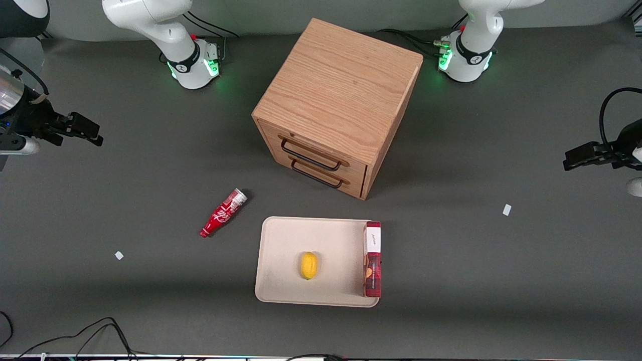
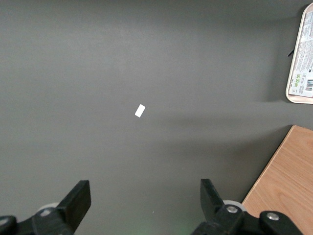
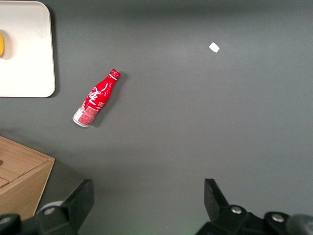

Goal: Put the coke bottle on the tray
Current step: 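Move the open right gripper down toward the red Coca-Cola bottle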

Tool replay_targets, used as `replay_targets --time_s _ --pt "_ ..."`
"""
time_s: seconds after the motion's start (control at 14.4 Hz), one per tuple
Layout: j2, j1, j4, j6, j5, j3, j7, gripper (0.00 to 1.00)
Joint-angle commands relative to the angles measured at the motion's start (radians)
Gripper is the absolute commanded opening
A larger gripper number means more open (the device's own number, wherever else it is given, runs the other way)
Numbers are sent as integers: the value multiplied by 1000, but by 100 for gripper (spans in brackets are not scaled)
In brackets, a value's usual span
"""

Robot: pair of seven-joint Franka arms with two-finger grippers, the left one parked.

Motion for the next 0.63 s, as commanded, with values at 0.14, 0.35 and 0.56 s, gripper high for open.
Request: replay_targets --time_s 0.14,0.35,0.56 --pt "38 13 42 -33 -20 -5 -7 100" --pt "56 17 65 -39 -23 6 -7 100" --pt "101 53 82 -50 -29 12 -4 100"
